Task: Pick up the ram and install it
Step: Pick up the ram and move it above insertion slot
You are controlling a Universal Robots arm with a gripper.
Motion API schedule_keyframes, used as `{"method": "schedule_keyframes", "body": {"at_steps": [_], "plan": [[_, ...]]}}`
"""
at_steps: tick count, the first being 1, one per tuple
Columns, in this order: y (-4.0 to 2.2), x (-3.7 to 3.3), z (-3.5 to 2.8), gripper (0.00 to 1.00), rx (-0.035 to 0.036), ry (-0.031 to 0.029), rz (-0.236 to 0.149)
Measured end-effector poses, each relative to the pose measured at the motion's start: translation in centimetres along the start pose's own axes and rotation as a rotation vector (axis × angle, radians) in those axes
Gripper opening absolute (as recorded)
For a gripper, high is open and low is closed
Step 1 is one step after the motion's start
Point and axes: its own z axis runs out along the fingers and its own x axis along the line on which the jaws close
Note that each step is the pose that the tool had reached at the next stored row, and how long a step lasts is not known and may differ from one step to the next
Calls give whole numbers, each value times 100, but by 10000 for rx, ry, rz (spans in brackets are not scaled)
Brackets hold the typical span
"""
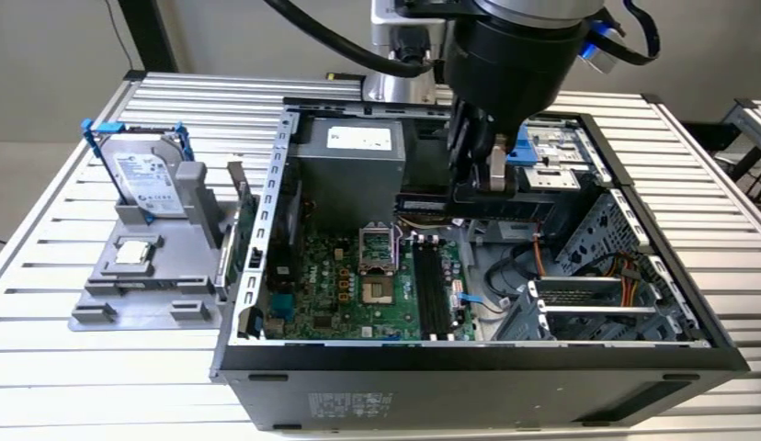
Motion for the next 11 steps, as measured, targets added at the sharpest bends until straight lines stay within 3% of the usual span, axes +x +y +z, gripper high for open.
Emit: {"method": "schedule_keyframes", "body": {"at_steps": [5, 11], "plan": [[-125, -9, 0, 0, 2, -2, 39], [-131, -9, 0, 0, 2, -2, 40]]}}
